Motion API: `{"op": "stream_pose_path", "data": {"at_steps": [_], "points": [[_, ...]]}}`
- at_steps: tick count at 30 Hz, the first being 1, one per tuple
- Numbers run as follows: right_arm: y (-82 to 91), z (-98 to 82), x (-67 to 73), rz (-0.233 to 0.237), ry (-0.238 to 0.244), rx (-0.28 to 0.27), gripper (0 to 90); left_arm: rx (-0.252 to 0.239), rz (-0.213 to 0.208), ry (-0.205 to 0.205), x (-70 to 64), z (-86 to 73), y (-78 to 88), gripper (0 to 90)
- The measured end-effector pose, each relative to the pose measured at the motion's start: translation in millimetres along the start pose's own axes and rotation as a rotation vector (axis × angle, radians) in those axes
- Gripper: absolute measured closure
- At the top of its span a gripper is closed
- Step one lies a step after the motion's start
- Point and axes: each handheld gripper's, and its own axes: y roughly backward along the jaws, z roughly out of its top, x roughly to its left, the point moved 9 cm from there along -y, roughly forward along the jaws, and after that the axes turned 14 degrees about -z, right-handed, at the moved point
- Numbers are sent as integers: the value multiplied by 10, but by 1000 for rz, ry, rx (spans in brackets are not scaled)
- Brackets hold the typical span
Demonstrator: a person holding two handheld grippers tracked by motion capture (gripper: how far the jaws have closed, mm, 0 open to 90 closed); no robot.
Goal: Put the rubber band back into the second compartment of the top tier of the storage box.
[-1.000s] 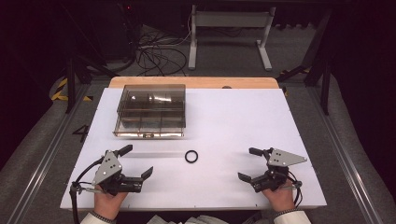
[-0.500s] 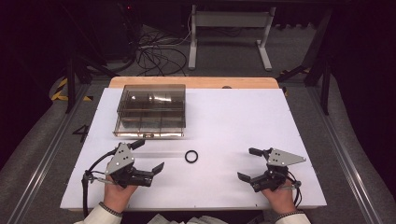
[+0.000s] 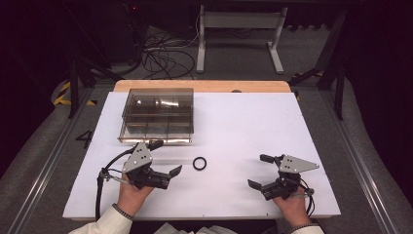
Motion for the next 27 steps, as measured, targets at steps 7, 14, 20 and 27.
{"op": "stream_pose_path", "data": {"at_steps": [7,14,20,27], "points": [[0,-1,3,5,0,1,5,12,-23,-19,-1,72,-122,18],[2,5,6,12,-8,-3,5,25,-50,-33,-21,118,-265,20],[4,7,8,17,-10,-5,5,29,-72,-23,-18,117,-368,19],[11,11,5,22,-18,-9,5,19,-116,17,-44,116,-404,16]]}}
